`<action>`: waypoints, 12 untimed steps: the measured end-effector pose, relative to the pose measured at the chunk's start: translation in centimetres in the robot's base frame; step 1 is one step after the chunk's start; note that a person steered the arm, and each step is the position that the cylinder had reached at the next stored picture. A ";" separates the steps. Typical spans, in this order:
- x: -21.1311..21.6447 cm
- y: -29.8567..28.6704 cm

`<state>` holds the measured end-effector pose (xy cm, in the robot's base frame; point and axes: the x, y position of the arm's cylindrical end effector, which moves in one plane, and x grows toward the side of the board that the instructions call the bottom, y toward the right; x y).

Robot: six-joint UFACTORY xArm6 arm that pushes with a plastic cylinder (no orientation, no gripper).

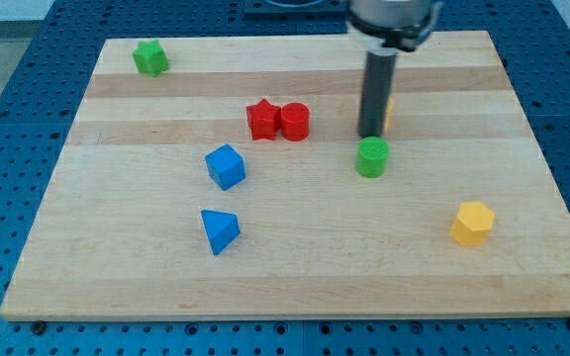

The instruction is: Move the yellow heart on top of red circle

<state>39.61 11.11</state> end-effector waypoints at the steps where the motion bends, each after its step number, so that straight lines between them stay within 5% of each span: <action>1: -0.9 1.6; 3: -9.8 -4.0; 10: -8.4 -12.7; 12: -11.5 -16.8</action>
